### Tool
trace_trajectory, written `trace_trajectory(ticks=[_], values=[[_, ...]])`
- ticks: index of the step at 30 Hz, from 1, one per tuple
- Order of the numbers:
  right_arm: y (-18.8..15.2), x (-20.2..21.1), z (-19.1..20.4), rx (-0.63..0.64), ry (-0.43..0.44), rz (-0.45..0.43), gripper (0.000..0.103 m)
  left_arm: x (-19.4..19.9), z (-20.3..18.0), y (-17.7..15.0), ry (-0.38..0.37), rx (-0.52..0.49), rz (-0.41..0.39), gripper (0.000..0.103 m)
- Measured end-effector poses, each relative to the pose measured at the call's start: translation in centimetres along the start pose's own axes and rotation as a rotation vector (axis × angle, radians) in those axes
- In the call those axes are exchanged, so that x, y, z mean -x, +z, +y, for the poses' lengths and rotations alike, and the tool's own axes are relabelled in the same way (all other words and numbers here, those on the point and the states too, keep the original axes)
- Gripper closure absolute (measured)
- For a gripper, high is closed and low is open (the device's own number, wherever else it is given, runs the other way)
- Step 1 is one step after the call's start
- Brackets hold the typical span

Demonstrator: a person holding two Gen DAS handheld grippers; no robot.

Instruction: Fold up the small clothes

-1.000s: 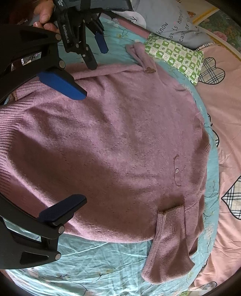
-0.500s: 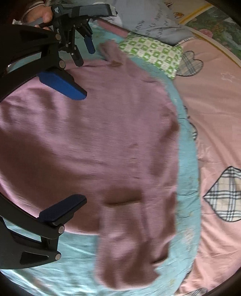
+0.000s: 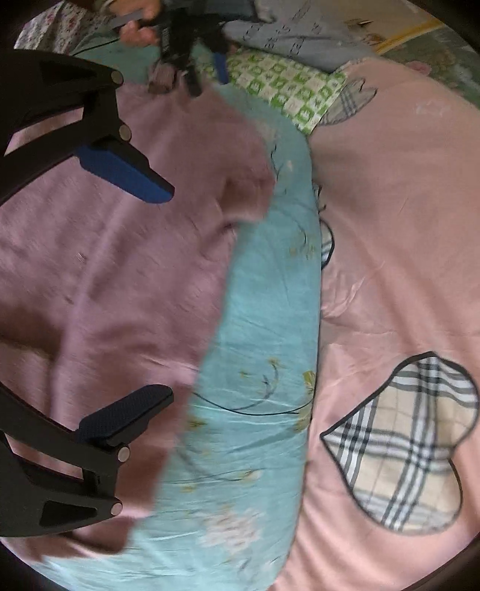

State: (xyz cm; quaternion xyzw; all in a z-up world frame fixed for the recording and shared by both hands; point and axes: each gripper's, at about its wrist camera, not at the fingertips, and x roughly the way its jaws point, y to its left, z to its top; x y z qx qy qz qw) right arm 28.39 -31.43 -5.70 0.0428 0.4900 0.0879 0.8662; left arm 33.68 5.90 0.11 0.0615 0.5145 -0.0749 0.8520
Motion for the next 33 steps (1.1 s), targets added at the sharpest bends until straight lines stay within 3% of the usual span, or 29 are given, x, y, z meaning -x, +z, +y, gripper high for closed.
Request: trace_trajectory(ticks=[4, 6, 12, 13, 14, 15, 16, 17, 20, 24, 25, 26, 28, 30, 33], values=[[2.2, -2.8, -1.3, 0.054, 0.012, 0.046, 0.011, -3.8, 1.6, 2.7, -0.026, 0.002, 0.052, 0.018], [2.7, -4.3, -1.5, 0.096, 0.028, 0.09, 0.019, -5.5, 2.1, 3.8, -0.037, -0.01, 0.077, 0.018], [3.2, -8.5, -1.2, 0.223, 0.047, 0.204, 0.032, -8.9, 2.4, 4.9, -0.046, -0.051, 0.139, 0.02], [3.2, -8.6, -1.1, 0.242, 0.044, 0.204, 0.038, -9.1, 2.3, 5.0, -0.048, -0.059, 0.139, 0.022], [3.3, -8.6, -1.0, 0.255, 0.056, 0.199, 0.062, -9.1, 2.1, 5.0, -0.049, -0.069, 0.135, 0.03], [3.4, -8.6, -1.0, 0.249, 0.083, 0.202, 0.095, -9.1, 1.8, 4.9, -0.057, -0.087, 0.129, 0.048], [3.7, -8.5, -1.0, 0.234, 0.109, 0.213, 0.095, -8.8, 1.3, 4.8, -0.078, -0.118, 0.117, 0.078], [3.9, -8.3, -1.1, 0.246, 0.108, 0.235, 0.095, -8.4, 0.8, 4.8, -0.092, -0.135, 0.11, 0.093], [4.7, -6.4, -2.0, 0.222, 0.075, 0.161, 0.096, -7.5, -0.3, 4.6, -0.041, -0.2, 0.076, 0.093], [7.2, -3.0, -7.3, -0.027, -0.008, -0.003, 0.097, -7.5, 0.7, 5.0, -0.007, -0.124, 0.045, 0.093], [7.3, -3.3, -8.3, -0.071, -0.011, -0.002, 0.103, -7.9, 1.0, 5.1, 0.009, -0.099, 0.045, 0.093], [7.0, -3.7, -8.5, -0.079, -0.083, 0.0, 0.103, -8.1, 1.2, 4.8, 0.01, -0.07, 0.044, 0.093], [6.7, -4.9, -9.4, -0.109, -0.134, 0.021, 0.103, -8.6, 1.3, 4.8, 0.02, -0.032, 0.051, 0.093], [6.6, -5.5, -10.0, -0.152, -0.126, 0.041, 0.103, -8.4, 0.5, 4.6, 0.057, -0.051, 0.046, 0.091], [6.7, -3.7, -9.0, -0.14, -0.106, -0.015, 0.103, -7.8, -0.7, 4.1, 0.057, -0.016, 0.041, 0.085]])
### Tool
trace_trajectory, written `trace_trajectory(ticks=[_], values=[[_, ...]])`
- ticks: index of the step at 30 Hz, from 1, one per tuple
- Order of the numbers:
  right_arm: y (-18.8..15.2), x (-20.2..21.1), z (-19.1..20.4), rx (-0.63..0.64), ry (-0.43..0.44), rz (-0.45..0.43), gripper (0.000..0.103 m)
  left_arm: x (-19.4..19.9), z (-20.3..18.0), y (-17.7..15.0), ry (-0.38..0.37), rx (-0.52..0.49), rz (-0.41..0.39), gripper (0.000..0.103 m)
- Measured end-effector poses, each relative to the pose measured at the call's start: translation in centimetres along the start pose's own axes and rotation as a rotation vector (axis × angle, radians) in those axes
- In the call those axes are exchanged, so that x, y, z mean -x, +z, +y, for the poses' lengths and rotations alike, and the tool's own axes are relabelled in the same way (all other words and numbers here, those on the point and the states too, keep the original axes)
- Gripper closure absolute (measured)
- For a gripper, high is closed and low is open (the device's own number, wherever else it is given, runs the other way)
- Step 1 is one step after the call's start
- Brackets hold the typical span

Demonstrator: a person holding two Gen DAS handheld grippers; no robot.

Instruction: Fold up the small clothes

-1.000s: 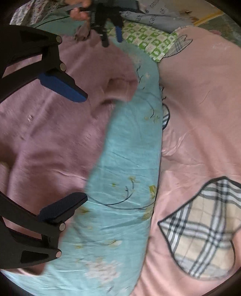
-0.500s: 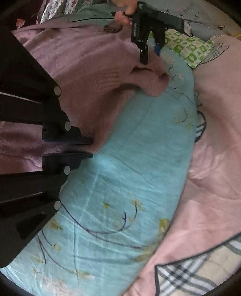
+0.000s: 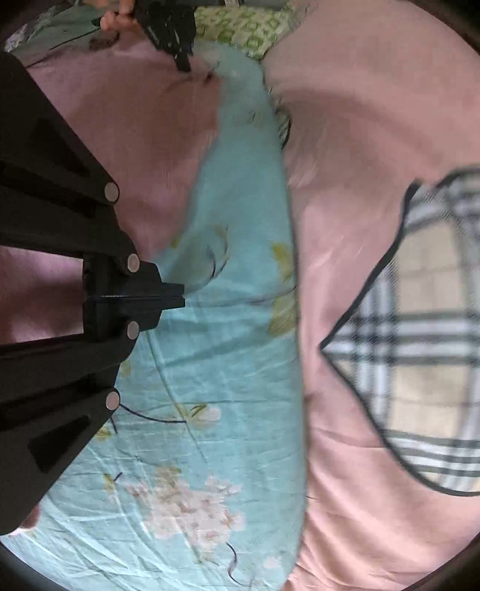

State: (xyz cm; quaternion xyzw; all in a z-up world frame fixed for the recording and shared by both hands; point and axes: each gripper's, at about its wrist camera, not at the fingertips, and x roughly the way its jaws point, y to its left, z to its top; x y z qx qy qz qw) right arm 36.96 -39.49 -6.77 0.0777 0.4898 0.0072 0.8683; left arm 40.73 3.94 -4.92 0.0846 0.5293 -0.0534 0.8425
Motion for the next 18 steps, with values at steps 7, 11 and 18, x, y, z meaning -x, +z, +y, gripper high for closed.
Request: trace_trajectory(ticks=[7, 11, 18], values=[[-3.3, 7.2, -2.1, -0.106, 0.028, -0.007, 0.062, 5.2, 0.8, -2.4, -0.076, 0.077, -0.037, 0.068], [-8.6, 11.4, -1.9, -0.139, 0.036, -0.033, 0.033, 7.6, -2.2, -5.4, -0.176, 0.087, -0.036, 0.058], [-16.4, 10.7, 4.4, 0.023, 0.044, 0.07, 0.033, 9.2, -9.4, -12.5, -0.31, 0.069, 0.053, 0.057]])
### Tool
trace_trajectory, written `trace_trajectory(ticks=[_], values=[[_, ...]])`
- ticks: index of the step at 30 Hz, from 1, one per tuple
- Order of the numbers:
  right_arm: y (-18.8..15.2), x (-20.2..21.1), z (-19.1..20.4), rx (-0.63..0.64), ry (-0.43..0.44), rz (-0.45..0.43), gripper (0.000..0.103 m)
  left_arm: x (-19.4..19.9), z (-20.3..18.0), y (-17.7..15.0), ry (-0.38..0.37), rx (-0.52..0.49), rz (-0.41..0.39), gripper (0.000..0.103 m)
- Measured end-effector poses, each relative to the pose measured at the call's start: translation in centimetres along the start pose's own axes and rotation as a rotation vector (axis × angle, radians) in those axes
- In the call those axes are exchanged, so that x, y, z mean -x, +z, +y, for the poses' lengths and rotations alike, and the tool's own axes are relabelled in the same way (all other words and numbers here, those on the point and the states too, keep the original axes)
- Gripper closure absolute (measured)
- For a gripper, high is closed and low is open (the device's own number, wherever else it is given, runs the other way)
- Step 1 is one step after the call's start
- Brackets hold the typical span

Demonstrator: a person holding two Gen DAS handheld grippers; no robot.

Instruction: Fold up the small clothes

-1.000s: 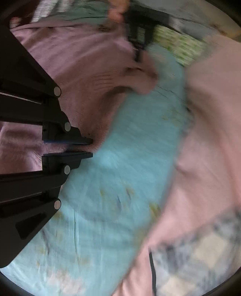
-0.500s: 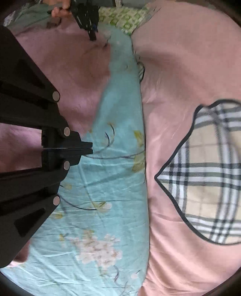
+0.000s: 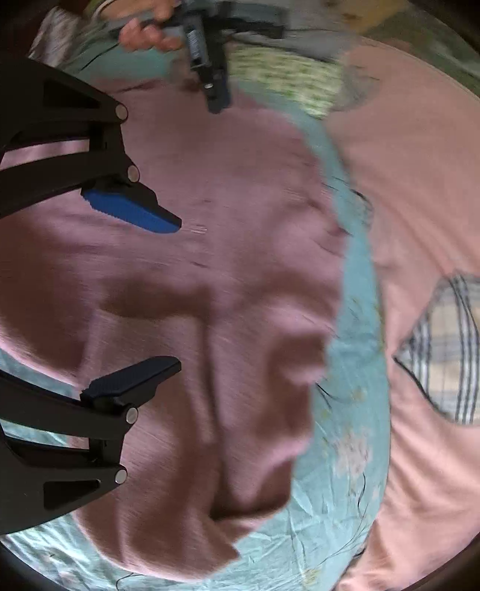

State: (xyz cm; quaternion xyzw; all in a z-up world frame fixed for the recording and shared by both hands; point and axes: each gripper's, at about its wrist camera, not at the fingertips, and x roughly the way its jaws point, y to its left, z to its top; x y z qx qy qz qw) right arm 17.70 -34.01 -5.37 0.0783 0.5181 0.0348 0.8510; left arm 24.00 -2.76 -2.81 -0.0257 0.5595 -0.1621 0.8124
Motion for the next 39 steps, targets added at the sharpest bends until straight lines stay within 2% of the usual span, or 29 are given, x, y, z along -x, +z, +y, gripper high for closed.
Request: trace_trajectory(ticks=[3, 7, 8, 9, 10, 11, 14, 15, 17, 19, 23, 25, 29, 32, 34, 36, 38, 39], values=[[-2.1, -1.3, 1.5, 0.113, -0.063, 0.034, 0.033, -0.8, -0.1, -2.4, -0.001, 0.006, 0.037, 0.054], [-4.0, -3.4, 1.5, 0.22, -0.22, 0.098, 0.035, -2.0, 0.7, -4.5, 0.012, 0.025, 0.089, 0.053], [-4.4, -3.5, 1.2, 0.228, -0.241, 0.1, 0.044, -2.5, 1.1, -4.7, 0.023, 0.026, 0.094, 0.053], [-4.6, -3.2, 0.9, 0.22, -0.25, 0.088, 0.061, -2.5, 1.6, -5.3, 0.03, 0.032, 0.099, 0.053], [-4.5, -2.8, 0.5, 0.199, -0.259, 0.079, 0.07, -2.3, 2.0, -5.6, 0.029, 0.039, 0.098, 0.053], [-4.2, -2.3, -0.1, 0.159, -0.25, 0.074, 0.094, -2.3, 2.4, -5.8, 0.031, 0.045, 0.098, 0.053], [-2.9, 0.6, -0.8, 0.048, -0.209, 0.0, 0.094, -1.1, 3.8, -6.5, 0.03, 0.074, 0.077, 0.053], [-2.3, 1.8, -0.5, 0.017, -0.167, -0.037, 0.094, -0.6, 4.3, -6.7, 0.025, 0.081, 0.07, 0.053], [-1.3, 4.0, 0.6, -0.051, -0.013, -0.107, 0.094, 0.5, 5.0, -7.1, -0.002, 0.103, 0.046, 0.051], [-0.3, 5.1, 2.8, -0.085, 0.151, -0.138, 0.094, 1.3, 5.5, -7.2, -0.021, 0.114, 0.033, 0.051], [1.9, 3.8, 9.8, -0.078, 0.414, -0.107, 0.094, 3.0, 5.9, -7.6, -0.035, 0.111, 0.007, 0.049], [2.6, 2.4, 12.8, -0.049, 0.485, -0.076, 0.094, 3.5, 6.0, -7.7, -0.037, 0.109, -0.002, 0.047], [2.6, -1.9, 17.9, 0.01, 0.56, 0.018, 0.094, 3.8, 6.5, -7.9, -0.031, 0.113, 0.001, 0.046], [2.4, -5.2, 19.0, 0.017, 0.575, 0.105, 0.089, 3.3, 7.1, -7.8, -0.027, 0.128, 0.018, 0.044], [1.9, -6.3, 18.9, -0.003, 0.552, 0.167, 0.084, 2.6, 7.3, -7.4, -0.031, 0.142, 0.027, 0.042], [1.9, -6.6, 17.9, -0.046, 0.569, 0.188, 0.067, 1.6, 7.6, -6.8, -0.048, 0.166, 0.044, 0.038], [2.0, -5.7, 16.3, -0.082, 0.59, 0.156, 0.053, 0.7, 7.9, -6.3, -0.067, 0.191, 0.058, 0.037], [2.1, -4.6, 15.0, -0.096, 0.593, 0.134, 0.049, 0.0, 7.9, -5.9, -0.076, 0.21, 0.066, 0.034]])
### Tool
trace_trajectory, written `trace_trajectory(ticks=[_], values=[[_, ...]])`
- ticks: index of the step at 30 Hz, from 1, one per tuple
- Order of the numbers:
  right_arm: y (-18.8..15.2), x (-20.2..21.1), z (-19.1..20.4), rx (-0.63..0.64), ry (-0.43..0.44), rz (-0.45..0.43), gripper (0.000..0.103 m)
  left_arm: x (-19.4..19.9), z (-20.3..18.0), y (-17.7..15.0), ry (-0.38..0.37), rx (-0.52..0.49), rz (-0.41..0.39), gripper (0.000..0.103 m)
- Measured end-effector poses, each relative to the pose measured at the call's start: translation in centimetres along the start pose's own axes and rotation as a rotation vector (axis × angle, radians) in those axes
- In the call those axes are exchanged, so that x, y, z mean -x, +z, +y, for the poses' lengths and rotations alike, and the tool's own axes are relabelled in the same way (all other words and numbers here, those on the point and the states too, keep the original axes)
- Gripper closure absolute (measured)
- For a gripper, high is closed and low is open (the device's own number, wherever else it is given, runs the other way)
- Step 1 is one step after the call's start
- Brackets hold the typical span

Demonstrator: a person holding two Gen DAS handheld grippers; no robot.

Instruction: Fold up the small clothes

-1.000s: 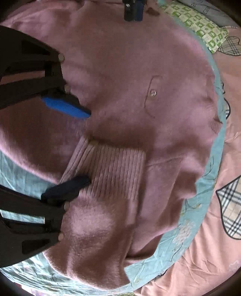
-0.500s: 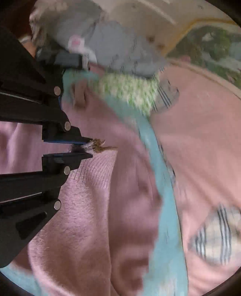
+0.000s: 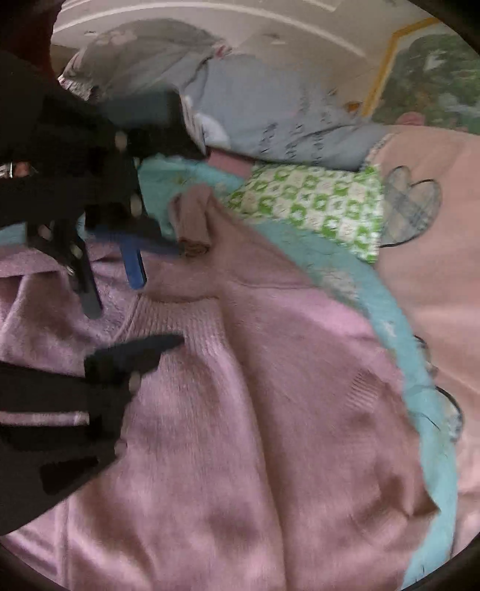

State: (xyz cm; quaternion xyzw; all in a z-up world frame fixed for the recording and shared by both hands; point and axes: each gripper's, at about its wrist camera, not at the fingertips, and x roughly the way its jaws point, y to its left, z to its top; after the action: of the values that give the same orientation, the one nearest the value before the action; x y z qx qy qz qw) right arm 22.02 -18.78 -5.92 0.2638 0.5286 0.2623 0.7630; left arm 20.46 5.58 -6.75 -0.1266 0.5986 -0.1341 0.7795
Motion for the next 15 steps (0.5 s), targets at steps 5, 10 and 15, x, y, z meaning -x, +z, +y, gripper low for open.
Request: trace_trajectory(ticks=[5, 10, 15], values=[[-0.8, 6.0, -2.3, -0.056, -0.044, -0.115, 0.049, -1.9, 0.7, 1.6, -0.003, 0.066, 0.002, 0.03], [-3.3, 11.5, -6.3, -0.19, -0.128, -0.235, 0.049, -2.2, 0.6, 3.7, -0.055, 0.119, -0.068, 0.091], [-5.7, 15.3, -8.9, -0.311, -0.197, -0.324, 0.049, 2.3, -1.5, 4.2, -0.04, 0.037, -0.204, 0.096]])
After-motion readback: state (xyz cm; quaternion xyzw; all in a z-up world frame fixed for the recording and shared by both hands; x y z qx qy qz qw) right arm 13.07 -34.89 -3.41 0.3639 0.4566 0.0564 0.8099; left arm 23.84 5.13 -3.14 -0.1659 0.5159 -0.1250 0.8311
